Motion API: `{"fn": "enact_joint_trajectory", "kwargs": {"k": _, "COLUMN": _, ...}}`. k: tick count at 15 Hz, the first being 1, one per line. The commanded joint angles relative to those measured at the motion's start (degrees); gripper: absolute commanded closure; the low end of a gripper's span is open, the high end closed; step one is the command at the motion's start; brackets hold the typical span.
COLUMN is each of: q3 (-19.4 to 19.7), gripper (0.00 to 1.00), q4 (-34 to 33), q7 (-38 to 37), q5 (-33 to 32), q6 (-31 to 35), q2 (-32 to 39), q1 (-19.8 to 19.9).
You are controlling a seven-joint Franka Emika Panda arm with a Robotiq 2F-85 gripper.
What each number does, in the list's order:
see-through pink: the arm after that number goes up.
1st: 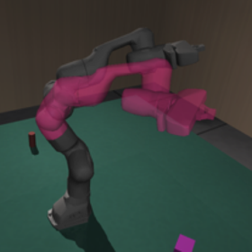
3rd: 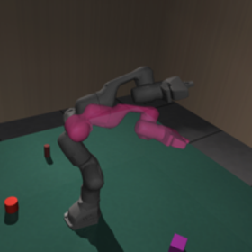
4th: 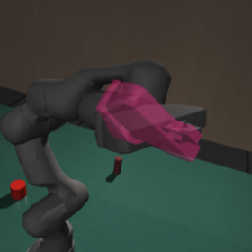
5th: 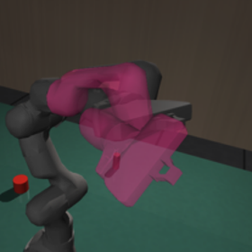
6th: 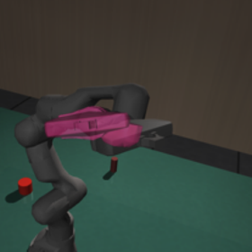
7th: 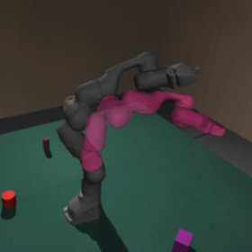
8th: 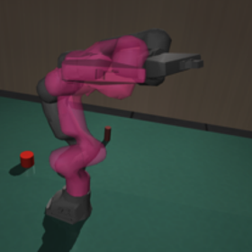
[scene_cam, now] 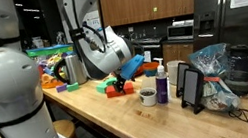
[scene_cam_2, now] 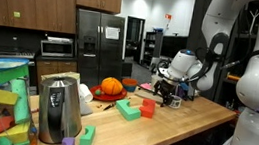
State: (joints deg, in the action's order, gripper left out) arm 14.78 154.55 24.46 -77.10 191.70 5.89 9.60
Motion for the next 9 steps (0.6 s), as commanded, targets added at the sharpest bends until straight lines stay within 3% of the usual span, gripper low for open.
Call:
{"fn": "enact_joint_trajectory", "kwargs": {"k": 1, "q3": -2.1, "gripper": 0.0, "q4": -3.3, "q7": -0.1, "q5": 1.5, "q6": 1.0, "q2": 3.7, "q1": 1.2}}
{"fn": "enact_joint_trajectory", "kwargs": {"k": 9, "q3": -3.9, "gripper": 0.0, "q4": -8.0, "q7": 0.5, "q5": 3.6, "q6": 0.0, "q2": 8.0, "q1": 1.5}}
